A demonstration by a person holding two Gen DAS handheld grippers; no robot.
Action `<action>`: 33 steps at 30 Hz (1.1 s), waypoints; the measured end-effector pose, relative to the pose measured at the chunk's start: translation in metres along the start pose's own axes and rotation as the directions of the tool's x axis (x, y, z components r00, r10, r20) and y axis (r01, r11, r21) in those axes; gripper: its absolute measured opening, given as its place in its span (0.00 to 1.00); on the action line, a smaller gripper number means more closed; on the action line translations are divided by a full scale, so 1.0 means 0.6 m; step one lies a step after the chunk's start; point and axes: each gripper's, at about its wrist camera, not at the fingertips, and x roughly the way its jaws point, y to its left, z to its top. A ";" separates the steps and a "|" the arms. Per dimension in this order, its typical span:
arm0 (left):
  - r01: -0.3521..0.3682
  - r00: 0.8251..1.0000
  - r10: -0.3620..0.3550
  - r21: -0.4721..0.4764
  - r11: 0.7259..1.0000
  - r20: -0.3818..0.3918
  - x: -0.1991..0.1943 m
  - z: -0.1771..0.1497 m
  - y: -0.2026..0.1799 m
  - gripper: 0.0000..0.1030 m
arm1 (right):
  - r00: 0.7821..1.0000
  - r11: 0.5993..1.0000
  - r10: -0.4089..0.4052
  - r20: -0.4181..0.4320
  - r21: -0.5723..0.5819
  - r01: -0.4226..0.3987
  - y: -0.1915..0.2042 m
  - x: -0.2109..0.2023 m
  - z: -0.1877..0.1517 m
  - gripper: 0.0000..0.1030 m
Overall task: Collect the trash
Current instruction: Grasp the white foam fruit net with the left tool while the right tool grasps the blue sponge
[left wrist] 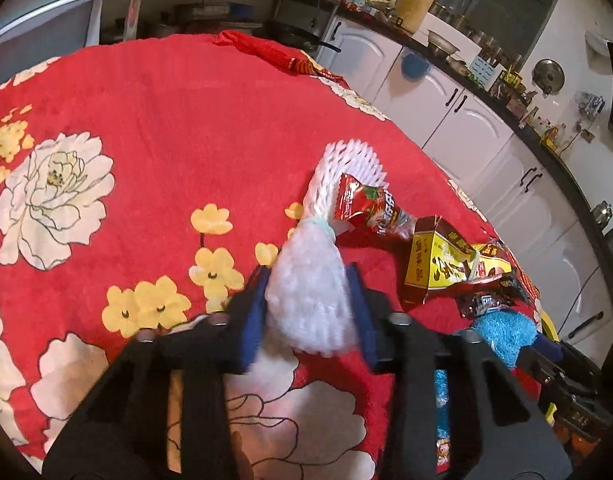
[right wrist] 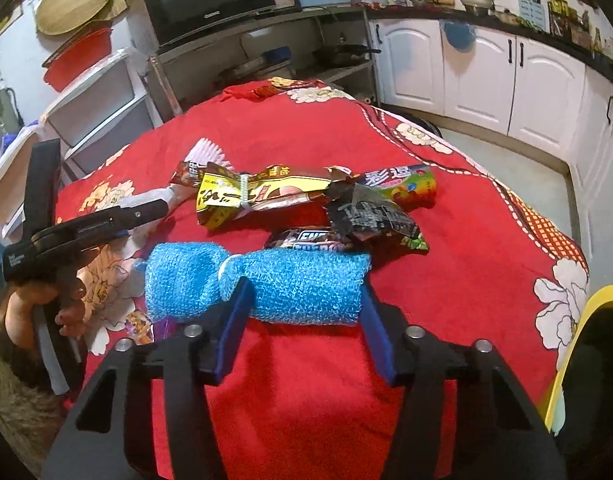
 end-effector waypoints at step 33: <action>-0.211 0.936 0.158 0.142 0.967 0.316 -0.219 -0.033 -0.036 0.11 | 0.982 0.995 0.027 0.187 -0.101 -0.008 0.037 -0.143 -0.014 0.03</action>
